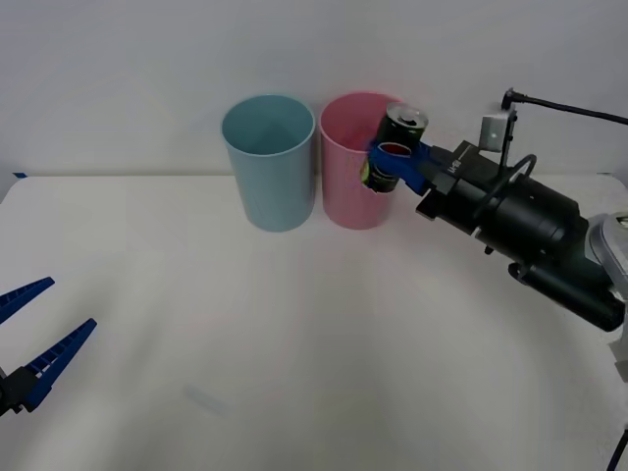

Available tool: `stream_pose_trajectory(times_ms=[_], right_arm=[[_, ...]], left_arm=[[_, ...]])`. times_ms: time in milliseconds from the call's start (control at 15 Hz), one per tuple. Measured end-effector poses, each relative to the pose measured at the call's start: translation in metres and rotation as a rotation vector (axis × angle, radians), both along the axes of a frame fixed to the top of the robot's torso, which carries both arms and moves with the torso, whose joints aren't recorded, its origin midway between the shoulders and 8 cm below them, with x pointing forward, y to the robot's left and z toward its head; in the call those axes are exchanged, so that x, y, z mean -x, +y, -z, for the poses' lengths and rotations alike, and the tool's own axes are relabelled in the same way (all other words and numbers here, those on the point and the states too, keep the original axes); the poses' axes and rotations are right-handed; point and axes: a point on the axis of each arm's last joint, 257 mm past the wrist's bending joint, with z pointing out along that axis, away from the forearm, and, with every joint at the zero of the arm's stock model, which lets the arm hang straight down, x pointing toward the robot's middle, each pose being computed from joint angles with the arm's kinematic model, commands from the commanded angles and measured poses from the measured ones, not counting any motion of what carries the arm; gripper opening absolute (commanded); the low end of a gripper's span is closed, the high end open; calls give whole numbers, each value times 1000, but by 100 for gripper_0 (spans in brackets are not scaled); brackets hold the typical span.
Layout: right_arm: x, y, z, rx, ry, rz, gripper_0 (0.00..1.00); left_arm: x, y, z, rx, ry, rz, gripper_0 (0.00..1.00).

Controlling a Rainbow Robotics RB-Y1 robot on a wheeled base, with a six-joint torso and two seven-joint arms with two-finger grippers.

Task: Grasp the object on the table and drop it into the matching bin: aluminum can to the light blue bin, PET bottle to the pink bin.

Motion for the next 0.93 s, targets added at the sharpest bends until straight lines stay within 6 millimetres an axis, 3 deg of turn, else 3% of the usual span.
stream_pose_trajectory(times_ms=[333, 533, 933], right_arm=[[-10, 27, -38, 31, -66, -26, 0], [-20, 47, -45, 71, -80, -34, 0], [-63, 84, -51, 128, -79, -11, 0]], left_arm=[[0, 0, 0, 0, 0, 0, 100], [0, 0, 0, 0, 0, 0, 100], [0, 0, 0, 0, 0, 0, 100]])
